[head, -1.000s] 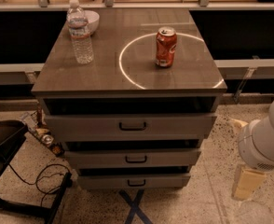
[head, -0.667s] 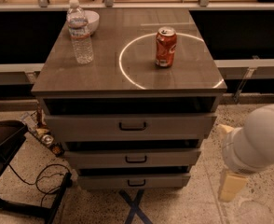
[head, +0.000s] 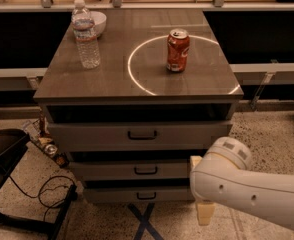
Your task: Open middle drawer
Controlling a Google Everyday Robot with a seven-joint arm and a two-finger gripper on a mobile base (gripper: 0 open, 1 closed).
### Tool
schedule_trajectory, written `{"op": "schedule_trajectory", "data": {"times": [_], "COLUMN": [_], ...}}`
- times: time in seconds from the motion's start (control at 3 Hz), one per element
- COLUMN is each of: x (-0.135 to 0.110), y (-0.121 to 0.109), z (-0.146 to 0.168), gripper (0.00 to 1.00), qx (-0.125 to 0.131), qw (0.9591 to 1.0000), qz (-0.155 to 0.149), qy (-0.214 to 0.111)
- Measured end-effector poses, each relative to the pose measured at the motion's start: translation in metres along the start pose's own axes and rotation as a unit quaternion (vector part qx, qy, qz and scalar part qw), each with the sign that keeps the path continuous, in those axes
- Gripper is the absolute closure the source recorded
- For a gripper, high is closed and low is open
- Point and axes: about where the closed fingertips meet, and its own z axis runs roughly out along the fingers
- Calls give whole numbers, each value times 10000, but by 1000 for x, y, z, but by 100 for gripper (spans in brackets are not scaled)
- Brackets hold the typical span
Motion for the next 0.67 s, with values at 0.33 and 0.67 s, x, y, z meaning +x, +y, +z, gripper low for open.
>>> {"op": "schedule_trajectory", "data": {"times": [0.33,0.67], "x": [-21,-28], "y": [-6,-10], "z": [46,78], "gripper": [0,0], "qx": [-79,-154], "qw": [9994,9995], "qz": [-250,93], "qy": [209,276]}}
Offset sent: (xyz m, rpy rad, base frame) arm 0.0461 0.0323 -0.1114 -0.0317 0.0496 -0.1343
